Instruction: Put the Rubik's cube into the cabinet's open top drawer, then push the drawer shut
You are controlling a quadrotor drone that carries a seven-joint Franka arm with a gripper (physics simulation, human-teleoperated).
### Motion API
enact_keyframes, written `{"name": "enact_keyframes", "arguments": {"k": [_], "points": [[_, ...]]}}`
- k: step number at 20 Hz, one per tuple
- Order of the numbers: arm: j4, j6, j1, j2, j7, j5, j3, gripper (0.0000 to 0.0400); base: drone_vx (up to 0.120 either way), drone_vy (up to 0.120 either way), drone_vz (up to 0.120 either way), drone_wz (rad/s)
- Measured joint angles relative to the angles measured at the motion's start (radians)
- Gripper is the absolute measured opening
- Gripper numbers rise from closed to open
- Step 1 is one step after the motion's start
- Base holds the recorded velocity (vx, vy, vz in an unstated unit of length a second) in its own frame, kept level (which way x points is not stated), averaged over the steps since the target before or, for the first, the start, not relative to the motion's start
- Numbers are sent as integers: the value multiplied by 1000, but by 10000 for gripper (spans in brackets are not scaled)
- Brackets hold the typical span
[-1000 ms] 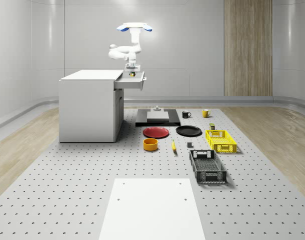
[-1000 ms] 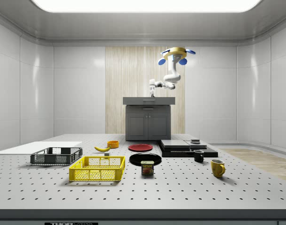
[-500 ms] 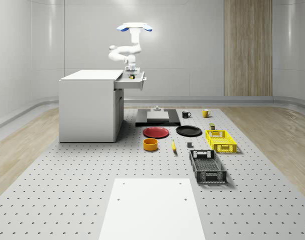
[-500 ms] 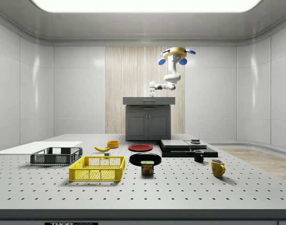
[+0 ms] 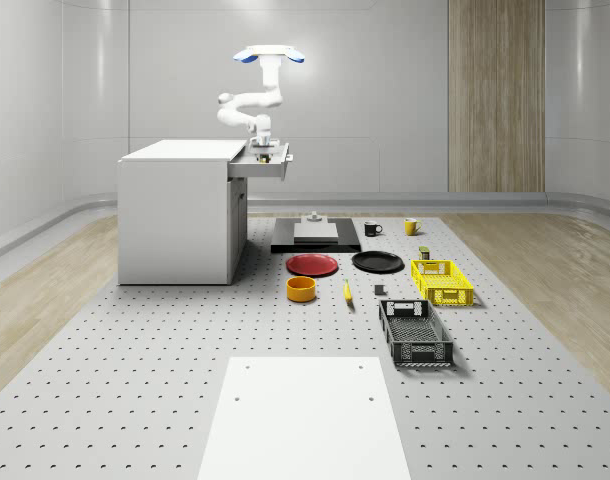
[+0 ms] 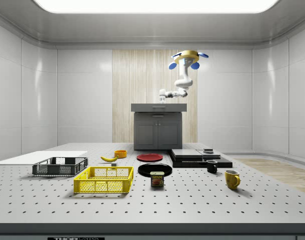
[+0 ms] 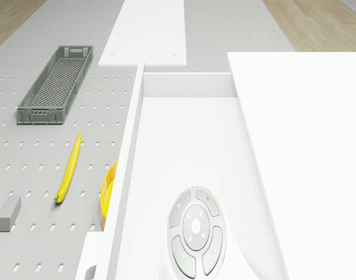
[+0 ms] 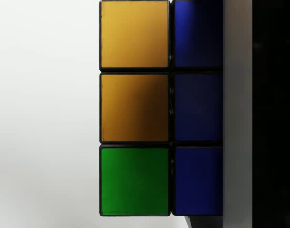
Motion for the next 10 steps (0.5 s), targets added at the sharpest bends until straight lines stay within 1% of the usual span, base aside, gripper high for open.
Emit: {"name": "enact_keyframes", "arguments": {"k": [5,8,10], "points": [[-23,-26,19,3,-5,31,37,391,0,0,0,0],[-39,-44,31,4,-8,57,66,396,0,0,120,0],[-46,-53,36,5,-9,69,80,398,-100,100,120,0]]}}
